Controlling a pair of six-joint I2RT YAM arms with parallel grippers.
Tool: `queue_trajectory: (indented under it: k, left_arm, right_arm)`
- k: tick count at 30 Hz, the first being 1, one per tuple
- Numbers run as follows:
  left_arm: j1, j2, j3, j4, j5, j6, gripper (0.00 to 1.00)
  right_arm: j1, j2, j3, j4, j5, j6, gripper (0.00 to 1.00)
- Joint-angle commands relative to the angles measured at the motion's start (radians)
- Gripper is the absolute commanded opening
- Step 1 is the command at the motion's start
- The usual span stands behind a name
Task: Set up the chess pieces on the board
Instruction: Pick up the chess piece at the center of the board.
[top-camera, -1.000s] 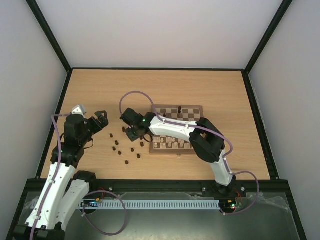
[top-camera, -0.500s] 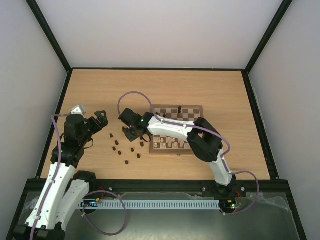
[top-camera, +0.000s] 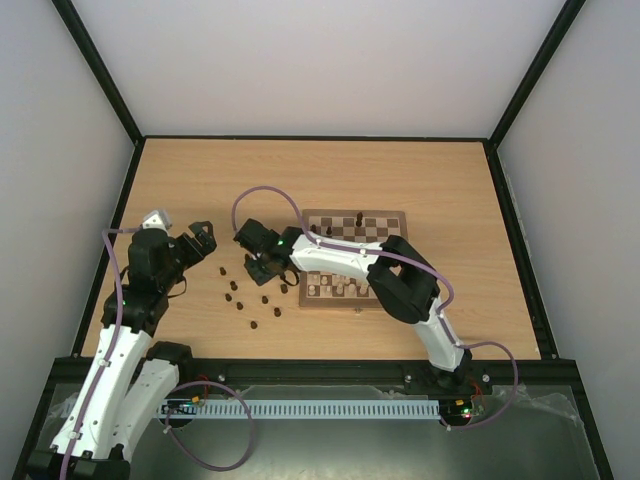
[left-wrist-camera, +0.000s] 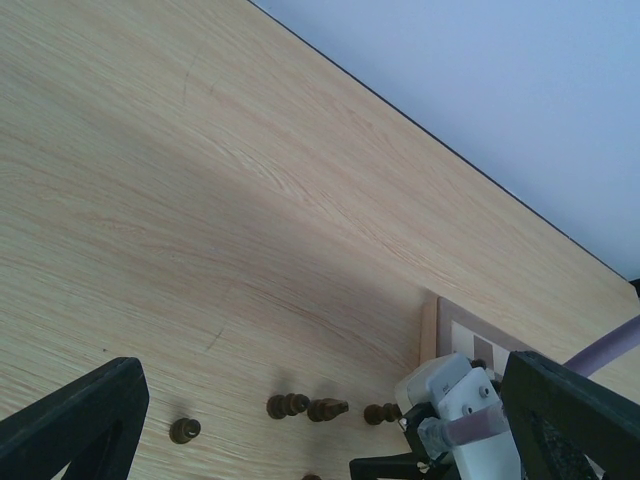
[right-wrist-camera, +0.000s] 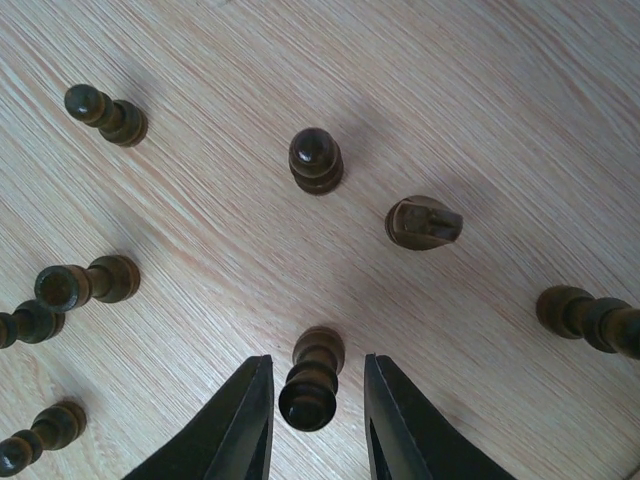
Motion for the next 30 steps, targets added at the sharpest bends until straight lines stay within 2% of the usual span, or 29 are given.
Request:
queue_trajectory:
  k: [1, 5, 20, 30]
  left_arm:
    - [0.001, -0.005, -0.004, -0.009, -0.01, -0.004, 1.0]
    - [0.001, -0.004, -0.004, -0.007, -0.01, -0.002, 0.99]
    - [0.001, -0.005, -0.003, -0.007, -0.01, -0.003, 0.99]
    - [0.001, -0.002, -0.004, -0.003, -0.012, 0.003, 1.0]
  right_arm:
    - [0.005, 0.015, 0.015, -0.045, -0.002, -0.006, 0.28]
    - [0.004, 0.013, 0.014, -0.046, 0.004, -0.009, 0.27]
    - [0.006, 0.023, 0.022, -0.049, 0.009, -0.008, 0.07]
    - [0.003, -0.108, 0.03, -0.111, 0.123, -0.016, 0.05]
